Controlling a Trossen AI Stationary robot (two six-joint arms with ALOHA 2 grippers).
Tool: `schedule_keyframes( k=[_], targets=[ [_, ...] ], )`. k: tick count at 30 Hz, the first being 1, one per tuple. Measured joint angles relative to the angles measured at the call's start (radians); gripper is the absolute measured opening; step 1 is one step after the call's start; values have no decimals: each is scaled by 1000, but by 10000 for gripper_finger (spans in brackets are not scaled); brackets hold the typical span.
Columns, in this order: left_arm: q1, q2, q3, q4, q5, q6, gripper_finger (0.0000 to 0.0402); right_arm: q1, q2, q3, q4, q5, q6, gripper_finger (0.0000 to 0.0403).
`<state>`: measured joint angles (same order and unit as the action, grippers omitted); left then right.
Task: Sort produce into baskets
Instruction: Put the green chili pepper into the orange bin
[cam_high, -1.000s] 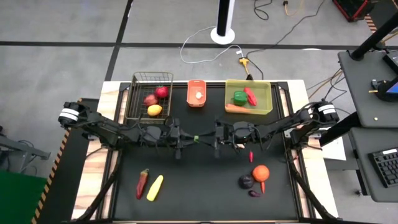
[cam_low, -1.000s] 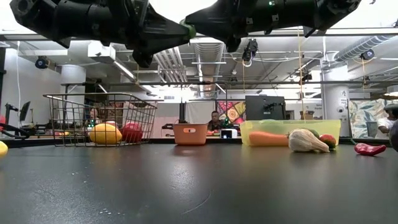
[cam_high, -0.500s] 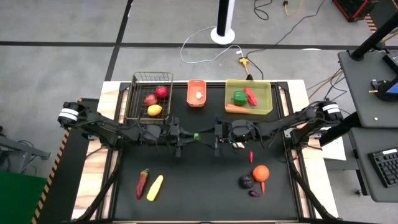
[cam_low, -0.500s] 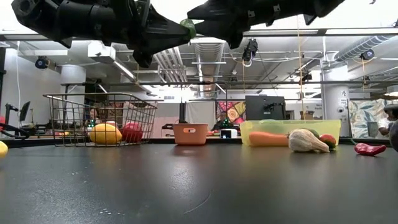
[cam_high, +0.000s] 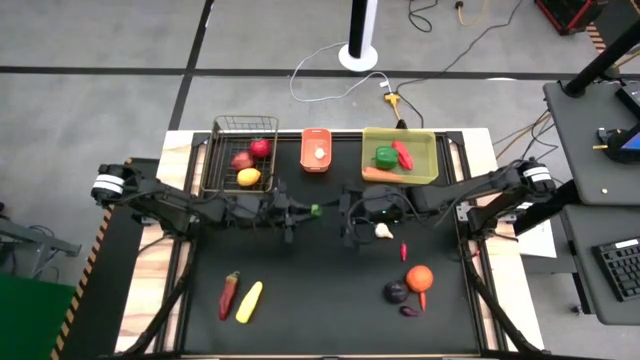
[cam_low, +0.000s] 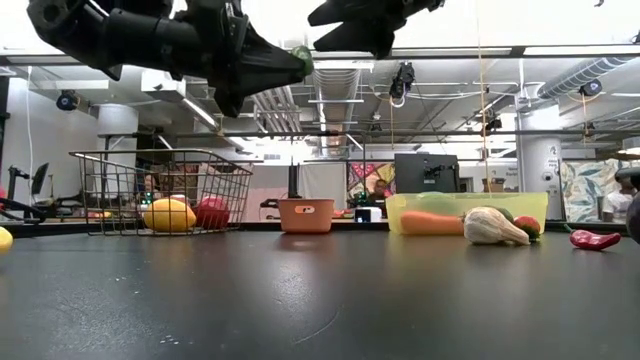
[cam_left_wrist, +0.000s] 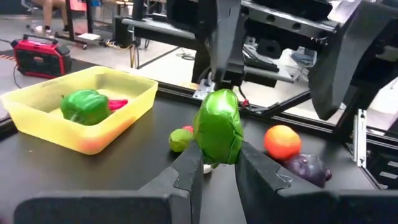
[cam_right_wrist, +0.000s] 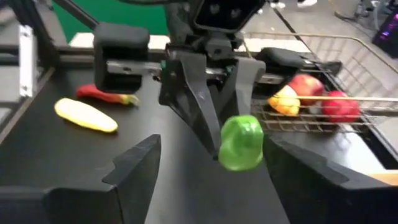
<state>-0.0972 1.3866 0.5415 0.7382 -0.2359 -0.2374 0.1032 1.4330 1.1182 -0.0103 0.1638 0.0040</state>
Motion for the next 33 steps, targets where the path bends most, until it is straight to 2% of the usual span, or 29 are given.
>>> schedule_keyframes(
  k=[6, 17, 21, 29, 33],
  targets=[
    [33, -11, 0, -32, 2, -14, 60, 0, -17, 39, -93, 73, -4, 301],
    [129, -15, 22, -127, 3, -42, 60, -6, -78, 32, -177, 124, 26, 323],
    [160, -15, 87, -278, 3, -42, 60, -13, -92, 31, -188, 126, 36, 321],
    [234, -15, 254, -711, -41, 10, 60, -35, -103, 17, -226, 129, 69, 320],
    [285, -15, 287, -805, -47, 36, 60, -39, -103, 3, -227, 128, 74, 320]
  ],
)
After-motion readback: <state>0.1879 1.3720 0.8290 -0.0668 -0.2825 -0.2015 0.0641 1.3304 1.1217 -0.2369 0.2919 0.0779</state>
